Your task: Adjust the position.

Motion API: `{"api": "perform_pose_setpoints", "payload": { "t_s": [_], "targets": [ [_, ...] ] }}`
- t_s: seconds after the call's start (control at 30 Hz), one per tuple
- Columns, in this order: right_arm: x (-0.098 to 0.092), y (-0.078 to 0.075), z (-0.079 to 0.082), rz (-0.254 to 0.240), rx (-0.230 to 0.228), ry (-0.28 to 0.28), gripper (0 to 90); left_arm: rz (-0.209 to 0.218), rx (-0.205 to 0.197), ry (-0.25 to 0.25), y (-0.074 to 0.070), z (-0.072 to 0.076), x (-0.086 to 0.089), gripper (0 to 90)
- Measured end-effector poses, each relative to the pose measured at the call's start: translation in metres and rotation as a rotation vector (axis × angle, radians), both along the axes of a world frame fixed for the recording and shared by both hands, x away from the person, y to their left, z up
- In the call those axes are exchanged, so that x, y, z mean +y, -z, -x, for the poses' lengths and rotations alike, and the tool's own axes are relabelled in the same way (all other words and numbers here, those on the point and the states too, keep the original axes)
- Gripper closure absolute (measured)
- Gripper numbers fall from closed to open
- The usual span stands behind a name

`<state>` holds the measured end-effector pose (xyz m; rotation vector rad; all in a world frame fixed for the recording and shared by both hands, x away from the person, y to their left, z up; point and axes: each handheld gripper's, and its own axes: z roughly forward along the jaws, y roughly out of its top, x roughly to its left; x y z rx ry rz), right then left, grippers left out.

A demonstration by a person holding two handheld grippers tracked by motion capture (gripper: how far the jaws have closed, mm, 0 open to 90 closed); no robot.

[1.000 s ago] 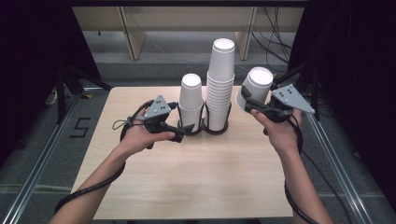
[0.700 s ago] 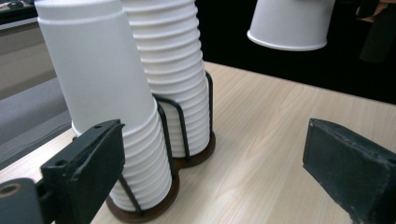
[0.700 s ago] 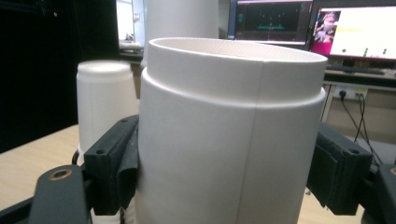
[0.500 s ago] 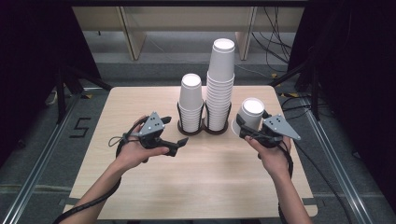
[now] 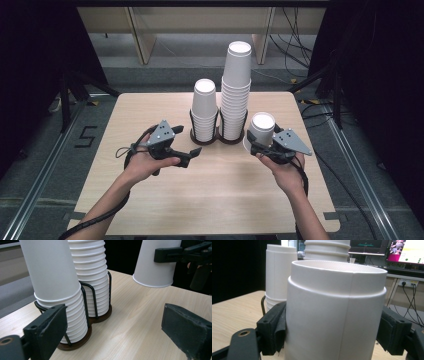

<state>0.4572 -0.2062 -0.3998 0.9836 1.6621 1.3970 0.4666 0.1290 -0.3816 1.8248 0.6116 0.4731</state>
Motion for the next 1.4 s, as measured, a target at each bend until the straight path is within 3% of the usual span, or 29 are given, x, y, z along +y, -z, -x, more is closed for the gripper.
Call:
{"api": "perform_pose_setpoints", "payload": {
  "t_s": [0.17, 0.3, 0.43, 0.47, 0.53, 0.63, 0.67, 0.7, 0.73, 0.77, 0.8, 0.87, 1.0, 1.1, 1.13, 1.4],
  "targets": [
    [0.003, 0.007, 0.001, 0.006, 0.011, 0.005, 21.4, 0.008, -0.008, 0.013, 0.0, -0.001, -0.007, 6.8],
    [0.006, 0.015, 0.003, 0.044, 0.004, 0.004, 21.3, 0.011, -0.014, 0.012, 0.002, -0.003, -0.016, 7.0],
    [0.012, 0.02, 0.008, 0.044, 0.027, 0.0, 21.3, 0.023, -0.015, 0.026, 0.002, -0.002, -0.022, 6.9],
    [0.011, 0.02, 0.007, 0.078, -0.004, 0.007, 21.3, 0.027, -0.013, 0.03, 0.002, -0.002, -0.023, 6.9],
    [0.015, 0.022, 0.009, 0.084, -0.004, 0.008, 21.2, 0.034, -0.005, 0.036, 0.001, -0.001, -0.024, 6.9],
    [0.018, 0.027, 0.014, 0.083, 0.027, 0.007, 21.2, 0.026, -0.008, 0.044, 0.001, 0.001, -0.025, 6.9],
    [0.017, 0.027, 0.014, 0.111, 0.006, 0.013, 21.2, 0.03, -0.006, 0.047, 0.001, 0.001, -0.026, 6.8],
    [0.019, 0.029, 0.016, 0.104, 0.034, 0.013, 21.2, 0.031, -0.005, 0.051, 0.001, 0.001, -0.027, 6.8],
    [0.019, 0.03, 0.016, 0.109, 0.033, 0.011, 21.2, 0.032, -0.002, 0.053, 0.0, 0.001, -0.027, 6.7],
    [0.017, 0.031, 0.014, 0.155, -0.002, 0.01, 21.1, 0.032, 0.0, 0.056, -0.001, 0.001, -0.028, 6.7],
    [0.021, 0.033, 0.016, 0.134, 0.036, 0.004, 21.1, 0.035, 0.005, 0.056, -0.001, 0.001, -0.029, 6.7],
    [0.021, 0.035, 0.015, 0.182, 0.005, 0.006, 21.1, 0.029, 0.004, 0.061, -0.003, 0.0, -0.031, 6.6],
    [0.023, 0.035, 0.015, 0.23, -0.009, -0.015, 21.1, 0.036, 0.022, 0.068, -0.005, -0.003, -0.035, 6.5],
    [0.024, 0.036, 0.017, 0.239, 0.001, -0.047, 21.1, 0.041, 0.034, 0.092, -0.005, -0.005, -0.041, 6.3],
    [0.023, 0.035, 0.015, 0.258, -0.032, -0.043, 21.1, 0.037, 0.038, 0.095, -0.006, -0.005, -0.043, 6.0],
    [0.023, 0.037, 0.014, 0.352, -0.06, -0.059, 21.1, 0.016, 0.039, 0.118, -0.005, -0.01, -0.058, 5.8]
  ]
}}
